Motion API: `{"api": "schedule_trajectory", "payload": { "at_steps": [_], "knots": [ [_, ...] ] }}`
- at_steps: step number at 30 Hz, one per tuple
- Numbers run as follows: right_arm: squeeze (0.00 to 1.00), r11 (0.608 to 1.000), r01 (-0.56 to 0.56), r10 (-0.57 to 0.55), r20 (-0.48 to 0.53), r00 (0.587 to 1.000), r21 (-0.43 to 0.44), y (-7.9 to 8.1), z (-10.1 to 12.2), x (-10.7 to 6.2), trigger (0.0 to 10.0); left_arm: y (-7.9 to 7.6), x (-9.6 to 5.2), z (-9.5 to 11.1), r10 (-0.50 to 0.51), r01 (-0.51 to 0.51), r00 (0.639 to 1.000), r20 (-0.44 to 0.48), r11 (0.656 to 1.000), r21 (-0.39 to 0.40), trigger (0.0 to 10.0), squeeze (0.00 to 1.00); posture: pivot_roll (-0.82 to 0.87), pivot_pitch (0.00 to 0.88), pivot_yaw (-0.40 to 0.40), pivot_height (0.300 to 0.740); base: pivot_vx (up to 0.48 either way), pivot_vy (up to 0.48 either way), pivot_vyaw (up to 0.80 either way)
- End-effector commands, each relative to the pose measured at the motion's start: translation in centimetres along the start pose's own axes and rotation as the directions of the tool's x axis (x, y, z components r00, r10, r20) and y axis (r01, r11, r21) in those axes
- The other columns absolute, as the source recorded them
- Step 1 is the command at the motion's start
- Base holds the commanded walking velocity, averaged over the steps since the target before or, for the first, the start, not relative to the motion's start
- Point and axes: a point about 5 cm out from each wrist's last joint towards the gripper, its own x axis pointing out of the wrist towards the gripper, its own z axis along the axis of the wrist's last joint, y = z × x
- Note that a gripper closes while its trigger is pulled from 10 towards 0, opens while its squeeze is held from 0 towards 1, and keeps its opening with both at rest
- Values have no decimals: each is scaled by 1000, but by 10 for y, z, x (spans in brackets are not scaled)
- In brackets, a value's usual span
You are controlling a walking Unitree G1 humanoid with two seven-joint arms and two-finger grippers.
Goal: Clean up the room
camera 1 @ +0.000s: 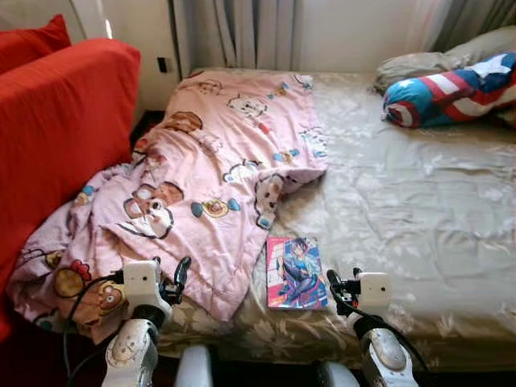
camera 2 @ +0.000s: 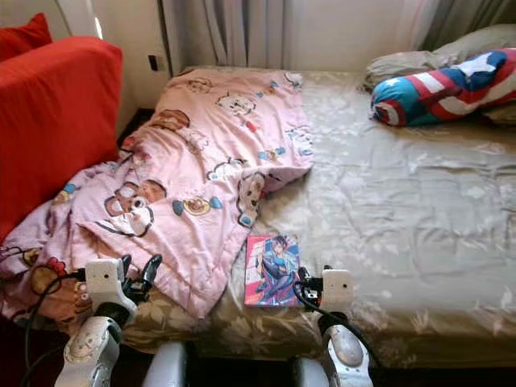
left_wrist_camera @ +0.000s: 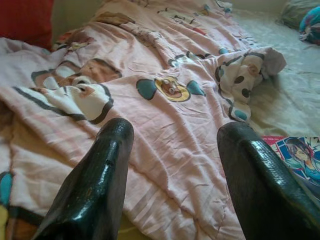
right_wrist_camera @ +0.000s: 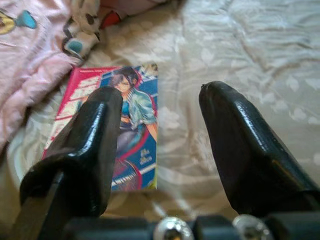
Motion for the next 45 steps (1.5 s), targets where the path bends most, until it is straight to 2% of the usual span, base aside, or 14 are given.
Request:
{"api": "schedule_trajectory", "payload": {
  "at_steps": [1, 7, 11, 15, 23, 27, 32, 34, 35, 38, 39, 40, 41, 45],
  "knots": [
    [0, 1000, 4, -4, -2, 1000, -11, -1, 1, 2, 10000, 0, 2, 3, -2, 2, 1000, 3, 1000, -3, 10000, 0, 49, 118, -21, 610, 0, 0, 0],
    [0, 1000, -14, 14, -22, 1000, -4, 4, 3, 9, 10000, -3, 7, 9, -12, 12, 1000, 18, 1000, 5, 10000, 0, 56, 127, -17, 605, 0, 0, 0],
    [0, 1000, -18, 18, -9, 1000, -6, 6, 5, 10, 10000, -2, 7, 10, -12, 12, 1000, 21, 1000, 8, 10000, 0, 60, 132, -17, 581, 0, 0, 0],
    [0, 1000, -18, 18, -1, 1000, -2, 7, 5, 9, 10000, -2, 5, 10, -12, 12, 1000, 20, 1000, 12, 10000, 0, 66, 137, -14, 581, 0, 0, 0],
    [0, 1000, -24, 24, -77, 997, -2, 11, 0, 16, 10000, -7, 2, 11, -50, 49, 999, 16, 997, 52, 10000, 0, 85, 161, -3, 581, 0, 0, 0],
    [0, 997, 4, 4, -102, 995, 79, 11, 5, 25, 10000, -8, -2, 12, -58, 57, 998, 13, 996, 65, 10000, 0, 101, 176, 5, 581, 0, 0, 0],
    [0, 978, -13, 40, -128, 991, 209, 19, 16, 39, 10000, -9, -9, 13, -65, 64, 998, 9, 995, 77, 10000, 0, 129, 199, 14, 581, 0, 0, 0],
    [0, 972, -15, 47, -131, 990, 234, 21, 18, 41, 10000, -8, -13, 14, -66, 65, 998, 9, 995, 81, 10000, 0, 140, 205, 17, 581, 0, 0, 0],
    [1000, 966, -41, 76, -130, 989, 256, 24, 19, 43, 10000, -7, -15, 14, -62, 61, 998, 6, 995, 83, 10000, 0, 150, 213, 19, 581, 0, 0, 0],
    [1000, 959, -74, 111, -124, 986, 273, 27, 22, 45, 10000, -5, -22, 15, -49, 49, 999, -1, 995, 84, 10000, 0, 160, 221, 22, 581, 0, 0, 0],
    [973, 951, -65, 109, -130, 986, 303, 26, 23, 46, 10000, -4, -26, 15, -43, 43, 999, -7, 995, 87, 10000, 0, 164, 230, 23, 581, 0, 0, 0],
    [443, 947, -65, 111, -132, 985, 315, 26, 24, 47, 10000, -4, -28, 15, -40, 41, 999, -9, 995, 88, 10000, 0, 172, 235, 25, 581, 0, 0, 0],
    [0, 942, -62, 113, -136, 984, 329, 25, 24, 47, 10000, -3, -31, 15, -38, 39, 999, -11, 995, 90, 10000, 0, 179, 242, 29, 581, 0, 0, 0],
    [0, 928, -38, 99, -146, 984, 370, 20, 22, 47, 10000, -3, -39, 18, -36, 38, 999, -17, 995, 96, 10000, 0, 197, 255, 40, 581, 0, 0, 0]
  ]
}}
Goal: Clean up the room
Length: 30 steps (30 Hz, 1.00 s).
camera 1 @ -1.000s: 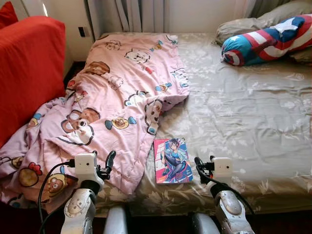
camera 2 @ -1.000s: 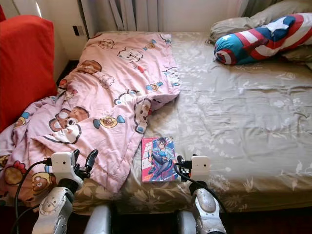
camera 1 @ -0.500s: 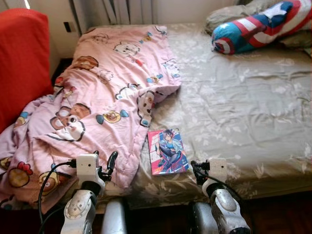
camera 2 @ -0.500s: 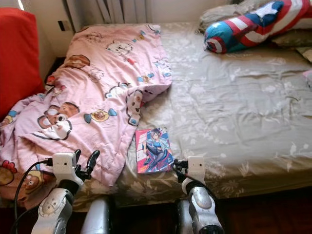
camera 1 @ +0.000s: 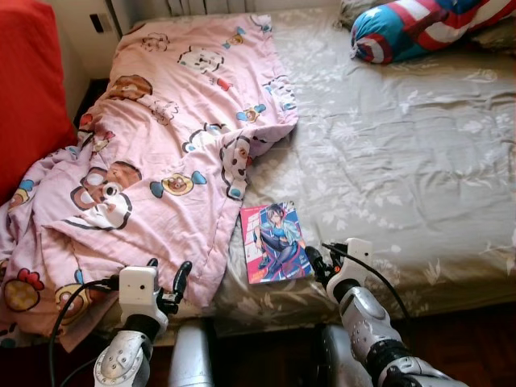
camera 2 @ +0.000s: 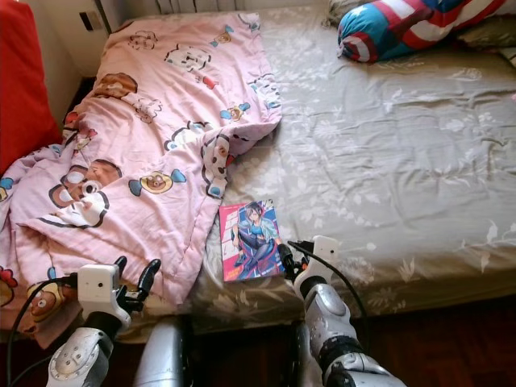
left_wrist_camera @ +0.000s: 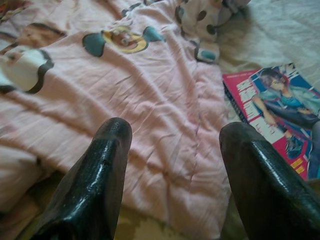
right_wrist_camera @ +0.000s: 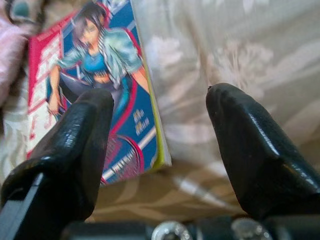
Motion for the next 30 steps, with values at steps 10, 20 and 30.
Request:
{"api": "schedule_trajectory", "payload": {
  "at_steps": [10, 20, 30],
  "knots": [
    [0, 992, -54, 58, -36, 998, 114, 5, -8, 0, 10000, 5, -23, 9, 3, -1, 999, -43, 999, 38, 10000, 0, 239, 300, 64, 581, 0, 0, 0],
    [0, 985, -94, 97, -17, 995, 146, 2, -2, 0, 10000, 6, -38, 10, 11, -7, 996, -84, 999, 49, 10000, 0, 262, 333, 75, 581, 0, 0, 0],
    [0, 966, -116, 116, 11, 993, 231, -7, 0, -3, 10000, 8, -51, 13, 9, -1, 993, -115, 997, 71, 10000, 0, 282, 369, 94, 581, 0, 0, 0]
  ]
}}
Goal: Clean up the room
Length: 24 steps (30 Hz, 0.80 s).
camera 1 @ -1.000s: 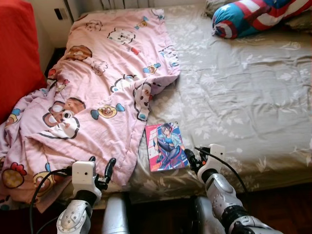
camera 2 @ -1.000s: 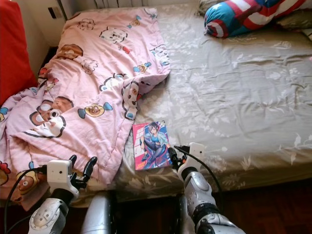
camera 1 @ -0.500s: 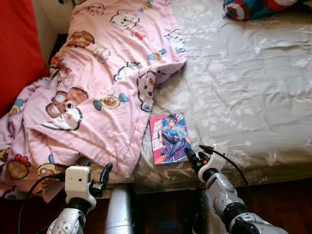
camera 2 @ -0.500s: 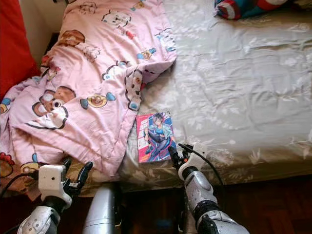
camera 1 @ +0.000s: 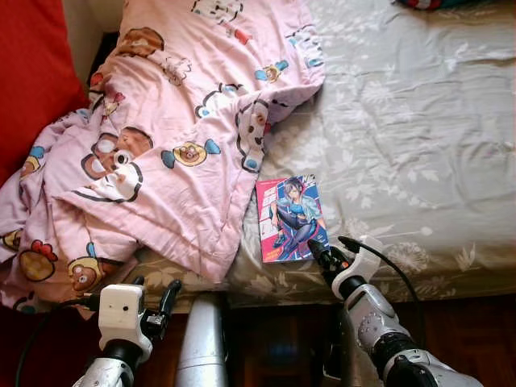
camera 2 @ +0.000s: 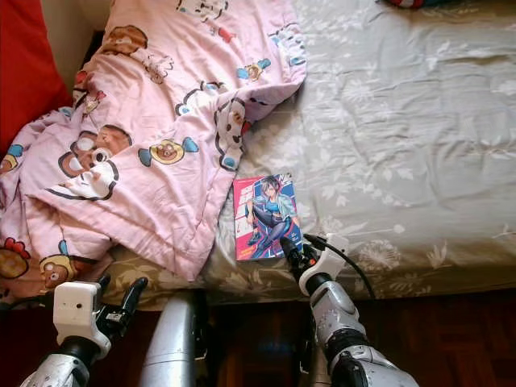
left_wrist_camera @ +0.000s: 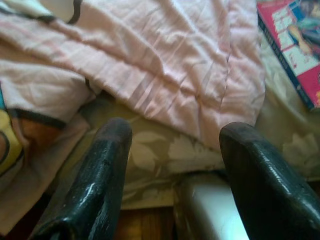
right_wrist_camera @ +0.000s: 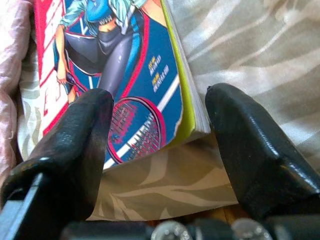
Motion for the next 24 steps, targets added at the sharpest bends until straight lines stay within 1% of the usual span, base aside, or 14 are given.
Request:
{"api": "schedule_trajectory", "payload": {
  "at_steps": [1, 6, 9, 11, 12, 16, 19, 20, 21, 22, 23, 24],
  "knots": [
    [0, 998, 16, -14, -30, 999, 63, -6, -11, -5, 10000, 4, -8, -1, 4, -3, 1000, -29, 1000, 20, 10000, 0, 284, 372, 94, 581, 0, 0, 0],
    [0, 992, 8, -6, -23, 1000, 126, -8, -13, -7, 10000, 3, -10, 3, 3, -3, 1000, -26, 1000, 23, 10000, 0, 291, 384, 95, 581, 0, 0, 0],
    [0, 982, -9, 12, -12, 1000, 189, -8, -14, -8, 10000, 2, -11, 6, 3, -3, 1000, -22, 1000, 21, 10000, 0, 296, 392, 98, 581, 0, 0, 0],
    [0, 977, -18, 19, -5, 1000, 210, -8, -13, -8, 10000, 1, -11, 7, 3, -2, 1000, -22, 1000, 21, 10000, 0, 296, 392, 98, 581, 0, 0, 0],
    [0, 969, -33, 33, 4, 999, 246, -7, -13, -8, 10000, 1, -12, 8, 2, -1, 1000, -22, 1000, 20, 10000, 0, 302, 398, 101, 581, 0, 0, 0],
    [0, 962, -61, 62, 6, 998, 267, -4, -14, -7, 10000, 2, -12, 9, 4, -4, 1000, -22, 1000, 22, 10000, 0, 301, 398, 101, 581, 0, 0, 0],
    [0, 956, -109, 115, -4, 993, 271, 3, -17, -6, 10000, 2, -13, 10, 7, -6, 1000, -26, 1000, 24, 10000, 0, 301, 398, 101, 581, 0, 0, 0],
    [0, 952, -121, 128, -5, 992, 279, 4, -18, -5, 9020, 2, -13, 10, 8, -7, 1000, -28, 1000, 24, 10000, 0, 301, 398, 101, 581, 0, 0, 0],
    [0, 950, -129, 136, -6, 991, 285, 5, -18, -5, 6941, 2, -13, 10, 9, -8, 1000, -29, 1000, 24, 10000, 0, 301, 400, 99, 581, 0, 0, 0],
    [0, 948, -140, 149, -9, 989, 287, 7, -19, -5, 4549, 2, -12, 10, 9, -9, 999, -30, 1000, 24, 10000, 0, 298, 398, 98, 581, 0, 0, 0],
    [0, 947, -142, 152, -11, 988, 287, 8, -20, -5, 3843, 2, -12, 10, 9, -8, 1000, -30, 1000, 24, 10000, 0, 298, 398, 97, 581, 0, 0, 0],
    [0, 947, -144, 155, -15, 988, 286, 9, -21, -5, 4118, 2, -11, 10, 9, -8, 1000, -30, 1000, 24, 10000, 0, 298, 398, 97, 581, 0, 0, 0]
  ]
}}
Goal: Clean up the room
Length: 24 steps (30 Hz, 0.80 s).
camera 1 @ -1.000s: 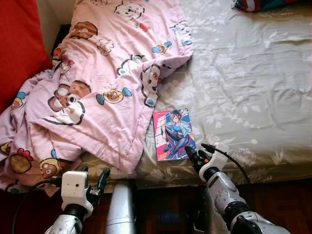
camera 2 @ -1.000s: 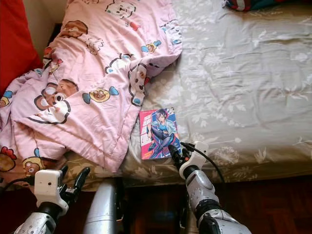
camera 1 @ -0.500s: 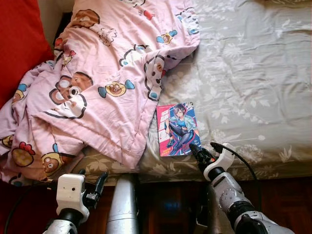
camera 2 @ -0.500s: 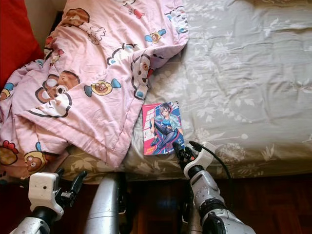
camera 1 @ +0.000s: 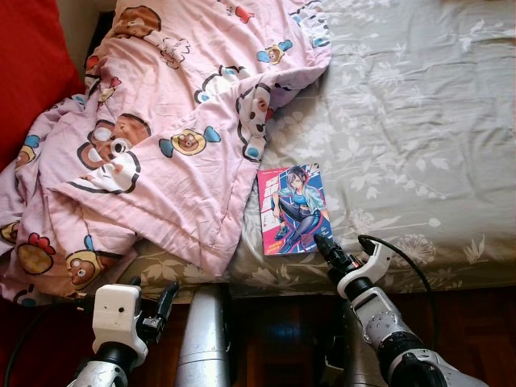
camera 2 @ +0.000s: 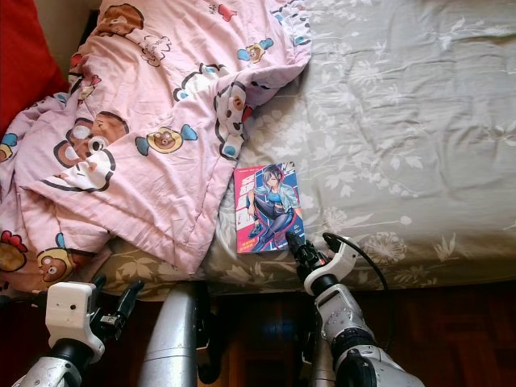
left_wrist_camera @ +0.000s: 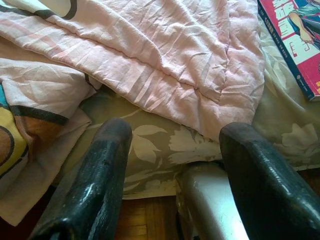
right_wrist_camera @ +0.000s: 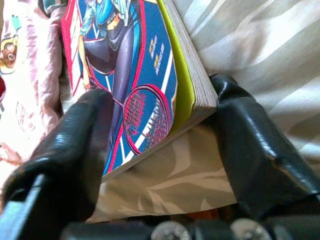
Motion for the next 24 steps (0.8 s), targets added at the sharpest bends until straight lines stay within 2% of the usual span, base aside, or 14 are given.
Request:
{"api": "schedule_trajectory", "payload": {
  "at_steps": [1, 2, 4, 14, 24],
  "knots": [
    [0, 1000, 1, 1, -62, 998, 31, 0, -18, -3, 4392, 2, -5, -4, 10, -10, 999, -34, 1000, 7, 10000, 0, 299, 395, 96, 581, 0, 0, 0],
    [0, 1000, -1, 3, -63, 998, 29, 0, -18, -3, 3725, 2, -4, -4, 10, -10, 999, -33, 1000, 7, 10000, 0, 299, 395, 96, 581, 0, 0, 0],
    [0, 1000, -4, 6, -61, 998, 31, 0, -18, -3, 0, 2, -3, -4, 11, -11, 999, -32, 1000, 6, 10000, 0, 299, 394, 94, 581, 0, 0, 0],
    [0, 1000, 0, 1, -51, 999, 23, -3, -16, -4, 0, -1, -2, -6, 13, -13, 999, -35, 1000, 5, 10000, 0, 288, 388, 82, 581, 0, 0, 0],
    [0, 1000, 20, -20, -36, 999, 5, -3, -12, -4, 0, -2, 8, -8, 21, -21, 1000, -18, 1000, -5, 10000, 0, 265, 345, 56, 581, 0, 0, 0]
  ]
}}
